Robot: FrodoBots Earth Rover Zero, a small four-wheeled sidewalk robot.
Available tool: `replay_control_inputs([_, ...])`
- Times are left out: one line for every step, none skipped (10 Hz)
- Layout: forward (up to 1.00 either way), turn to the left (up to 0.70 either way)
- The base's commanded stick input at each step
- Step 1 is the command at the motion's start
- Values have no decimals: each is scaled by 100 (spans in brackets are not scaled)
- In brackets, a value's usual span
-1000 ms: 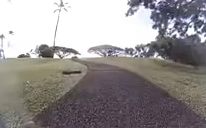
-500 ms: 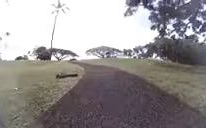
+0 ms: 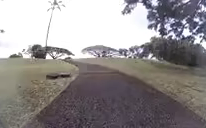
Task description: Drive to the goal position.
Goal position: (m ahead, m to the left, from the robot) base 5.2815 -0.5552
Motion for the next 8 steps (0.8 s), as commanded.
replay_control_inputs([85,0])
replay_control_inputs([85,0])
replay_control_inputs([85,0])
replay_control_inputs([85,0])
replay_control_inputs([85,0])
replay_control_inputs([85,0])
replay_control_inputs([85,0])
replay_control_inputs([85,0])
